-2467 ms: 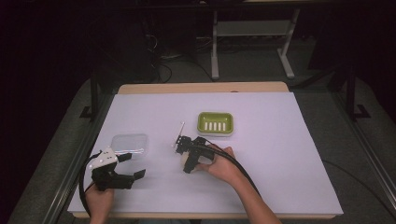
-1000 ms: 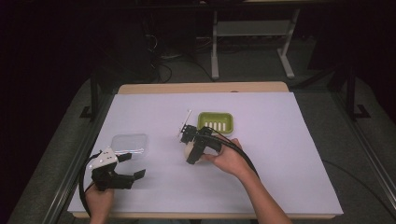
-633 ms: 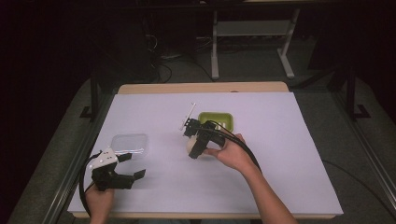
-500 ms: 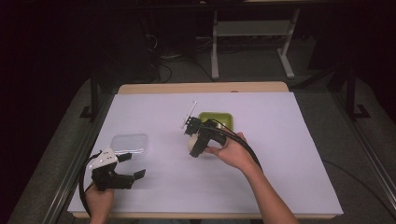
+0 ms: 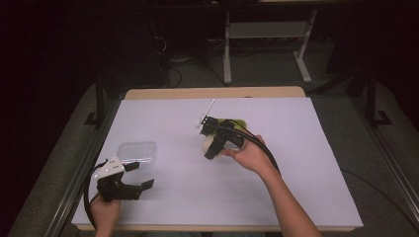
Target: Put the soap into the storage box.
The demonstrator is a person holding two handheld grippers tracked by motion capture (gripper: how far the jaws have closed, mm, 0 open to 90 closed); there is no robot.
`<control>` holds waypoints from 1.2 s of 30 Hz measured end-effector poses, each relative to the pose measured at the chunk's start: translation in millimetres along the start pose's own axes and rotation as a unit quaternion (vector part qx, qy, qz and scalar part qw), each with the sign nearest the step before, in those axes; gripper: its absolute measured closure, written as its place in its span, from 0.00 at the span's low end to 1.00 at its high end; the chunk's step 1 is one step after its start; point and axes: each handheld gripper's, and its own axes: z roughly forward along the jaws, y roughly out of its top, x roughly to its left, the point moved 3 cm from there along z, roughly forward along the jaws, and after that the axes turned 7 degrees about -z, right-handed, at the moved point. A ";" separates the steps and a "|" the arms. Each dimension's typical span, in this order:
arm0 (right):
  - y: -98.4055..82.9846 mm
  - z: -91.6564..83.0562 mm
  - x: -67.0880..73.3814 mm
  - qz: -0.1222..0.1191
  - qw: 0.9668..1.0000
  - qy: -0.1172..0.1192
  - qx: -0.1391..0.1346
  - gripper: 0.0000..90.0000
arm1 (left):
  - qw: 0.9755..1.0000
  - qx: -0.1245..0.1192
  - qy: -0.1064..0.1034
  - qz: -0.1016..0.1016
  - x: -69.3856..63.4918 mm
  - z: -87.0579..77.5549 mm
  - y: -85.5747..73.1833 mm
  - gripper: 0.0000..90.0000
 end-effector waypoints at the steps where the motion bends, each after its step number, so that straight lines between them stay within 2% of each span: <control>1: 0.2 -1.2 -1.2 0.001 1.000 0.001 -0.002 0.26 | 1.000 0.000 0.000 0.000 0.0 0.0 0.0 0.14; 6: 0.4 -5.6 -7.9 0.003 1.000 -0.007 -0.001 0.26 | 1.000 -0.001 0.000 0.000 -0.1 -0.3 0.0 0.14; 25: -2.0 -18.1 -32.1 0.024 1.000 -0.014 -0.011 0.26 | 1.000 -0.001 0.000 0.001 0.3 -0.9 0.0 0.14; 28: -4.4 -18.2 -37.1 0.032 0.999 -0.018 -0.001 0.26 | 1.000 -0.001 0.000 0.001 0.1 -0.8 0.0 0.14; 36: -4.2 -22.5 -47.1 0.038 0.999 -0.026 0.000 0.26 | 1.000 -0.002 0.001 0.002 0.0 -0.6 0.0 0.14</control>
